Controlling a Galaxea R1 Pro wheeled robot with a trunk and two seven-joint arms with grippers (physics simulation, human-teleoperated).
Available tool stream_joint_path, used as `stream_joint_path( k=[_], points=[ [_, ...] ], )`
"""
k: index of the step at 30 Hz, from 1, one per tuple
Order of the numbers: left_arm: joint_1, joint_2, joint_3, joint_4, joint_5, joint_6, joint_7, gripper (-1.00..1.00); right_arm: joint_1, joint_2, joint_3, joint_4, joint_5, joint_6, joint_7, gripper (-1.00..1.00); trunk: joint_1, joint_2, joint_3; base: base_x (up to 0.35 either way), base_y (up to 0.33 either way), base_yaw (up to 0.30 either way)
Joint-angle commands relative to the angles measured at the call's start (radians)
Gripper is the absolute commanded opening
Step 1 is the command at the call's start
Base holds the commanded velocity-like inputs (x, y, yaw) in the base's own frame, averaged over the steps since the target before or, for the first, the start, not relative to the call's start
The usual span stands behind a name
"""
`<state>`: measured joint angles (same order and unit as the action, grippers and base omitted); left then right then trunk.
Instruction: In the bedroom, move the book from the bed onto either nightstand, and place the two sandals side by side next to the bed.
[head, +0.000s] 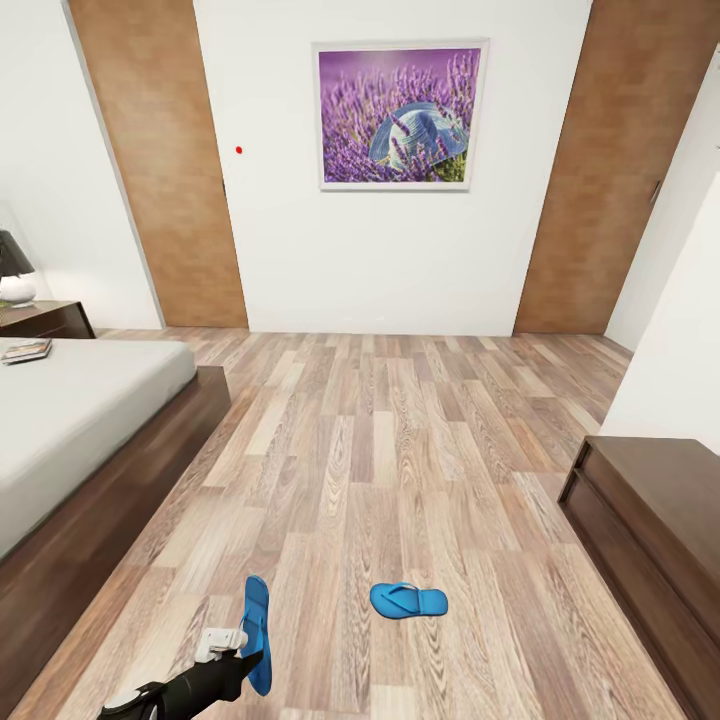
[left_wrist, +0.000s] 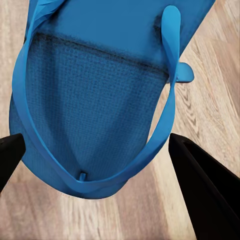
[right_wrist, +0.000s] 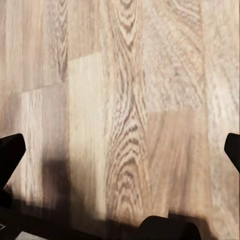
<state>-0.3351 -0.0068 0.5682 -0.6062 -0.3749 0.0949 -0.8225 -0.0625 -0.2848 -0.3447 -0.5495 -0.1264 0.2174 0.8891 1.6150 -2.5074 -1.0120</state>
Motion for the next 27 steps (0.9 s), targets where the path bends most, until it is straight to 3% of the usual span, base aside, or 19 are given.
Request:
stream_joint_path(
  k=[1, 6, 27],
  points=[
    [-0.001, -0.001, 0.006, -0.001, -0.003, 0.010, -0.007, -1.00, 0.000, 0.000, -0.002, 0.000, -0.005, 0.009, 0.028, 1.00, -0.001, 0.000, 0.003, 0.000, 0.000, 0.000],
    [-0.001, -0.001, 0.006, -0.001, -0.003, 0.009, -0.007, -1.00, 0.000, 0.002, -0.002, 0.000, -0.001, 0.008, 0.063, 1.00, -0.003, 0.001, 0.022, 0.000, 0.000, 0.000],
    [-0.001, -0.001, 0.006, -0.001, -0.003, 0.009, -0.007, -1.00, 0.000, 0.003, -0.002, 0.000, 0.001, -0.001, 0.064, 1.00, -0.012, 0.006, 0.104, 0.000, 0.000, 0.000]
  ],
)
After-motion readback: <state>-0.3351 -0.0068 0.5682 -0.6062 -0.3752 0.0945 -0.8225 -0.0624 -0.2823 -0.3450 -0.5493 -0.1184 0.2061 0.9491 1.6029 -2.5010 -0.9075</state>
